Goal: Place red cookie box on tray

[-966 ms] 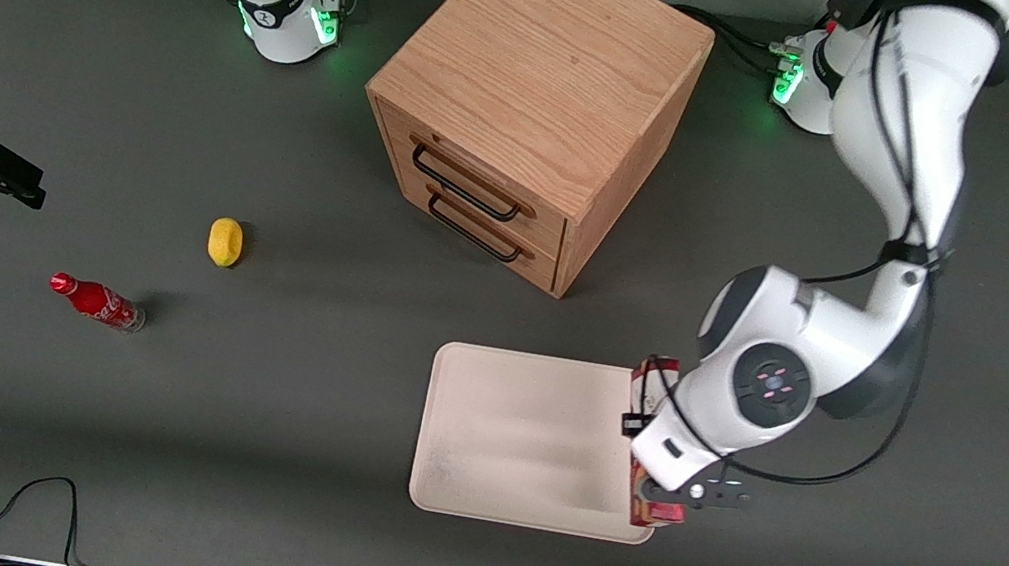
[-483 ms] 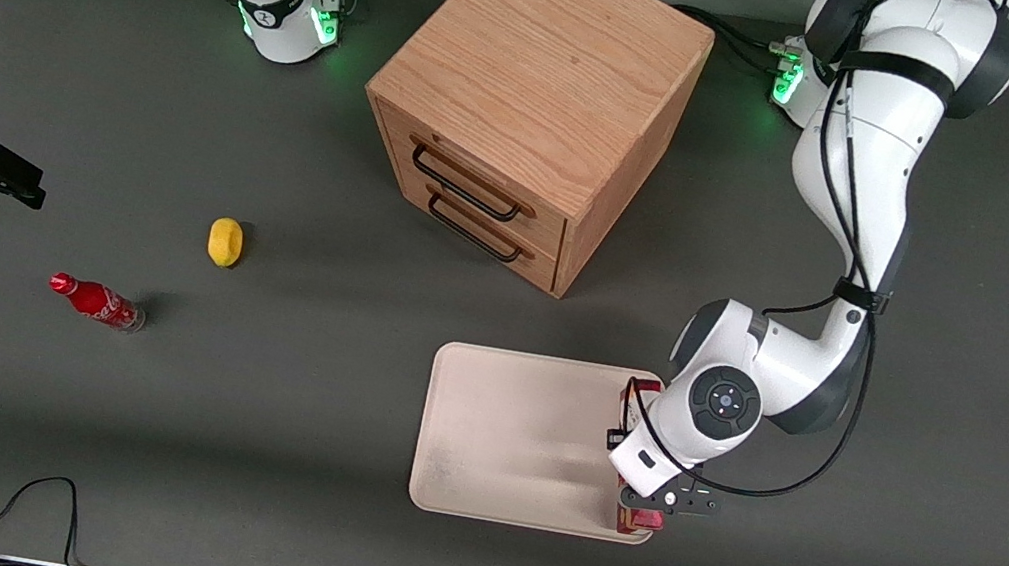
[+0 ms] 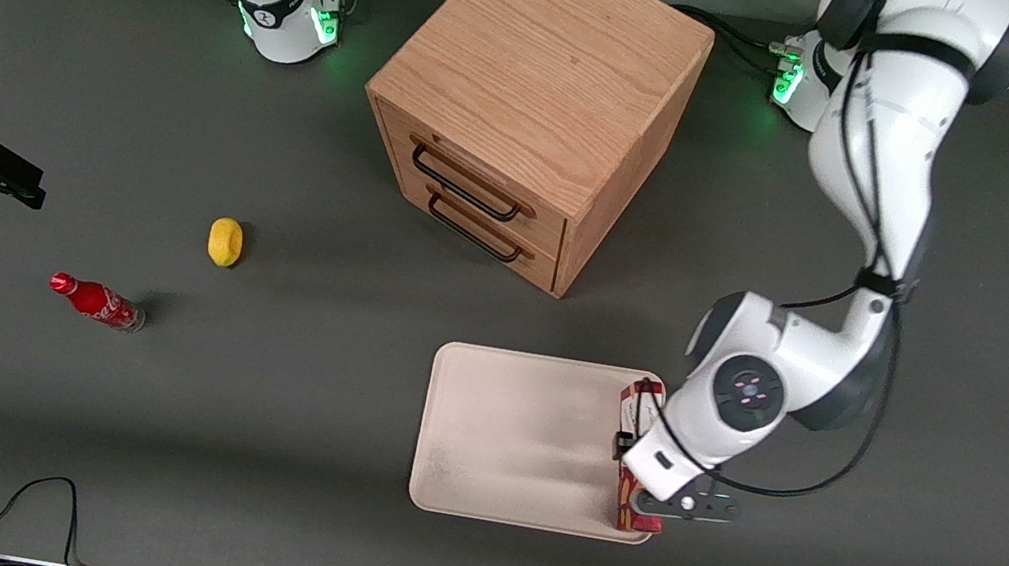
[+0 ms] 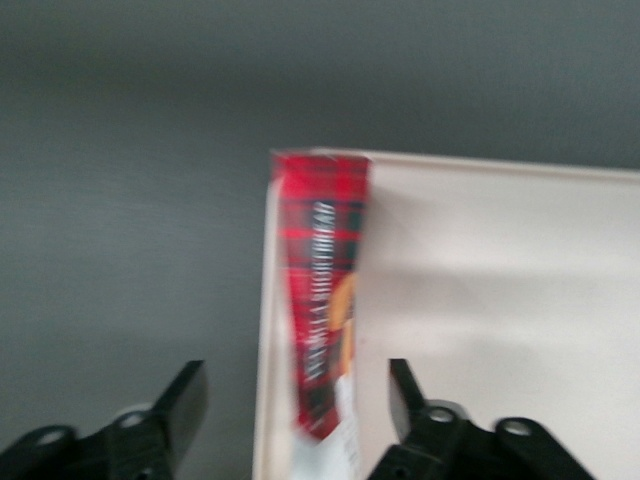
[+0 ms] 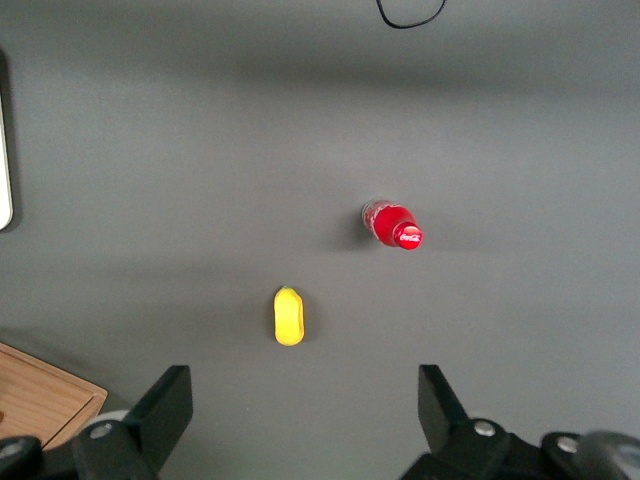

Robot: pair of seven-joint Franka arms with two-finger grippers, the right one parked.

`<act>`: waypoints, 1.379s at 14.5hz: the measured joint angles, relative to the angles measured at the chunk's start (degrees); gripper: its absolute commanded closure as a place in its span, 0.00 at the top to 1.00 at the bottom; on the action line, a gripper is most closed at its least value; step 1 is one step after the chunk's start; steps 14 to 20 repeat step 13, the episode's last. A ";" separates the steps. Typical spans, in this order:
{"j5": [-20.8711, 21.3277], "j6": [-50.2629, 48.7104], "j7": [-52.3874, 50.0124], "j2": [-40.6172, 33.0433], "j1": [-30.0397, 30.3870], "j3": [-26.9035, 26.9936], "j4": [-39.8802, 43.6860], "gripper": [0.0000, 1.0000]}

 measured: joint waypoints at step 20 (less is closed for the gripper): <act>0.08 -24.02 20.44 -47.78 16.19 0.51 -31.38 1.00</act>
